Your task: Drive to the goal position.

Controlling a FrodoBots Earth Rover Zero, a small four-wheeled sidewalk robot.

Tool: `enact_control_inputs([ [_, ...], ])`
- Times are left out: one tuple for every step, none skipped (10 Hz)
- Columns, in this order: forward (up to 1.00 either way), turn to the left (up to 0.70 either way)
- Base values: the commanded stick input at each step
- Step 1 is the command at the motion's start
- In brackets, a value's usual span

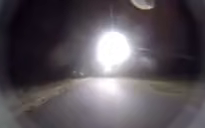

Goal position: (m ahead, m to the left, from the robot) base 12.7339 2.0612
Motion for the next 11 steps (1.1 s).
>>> enact_control_inputs([
  [0.99, 0.04],
  [0.99, 0.03],
  [0.99, 0.03],
  [0.99, 0.04],
  [0.99, 0.05],
  [0.99, 0.07],
  [0.99, 0.11],
  [0.99, 0.13],
  [0.99, 0.09],
  [0.99, 0.08],
  [0.99, 0.07],
])
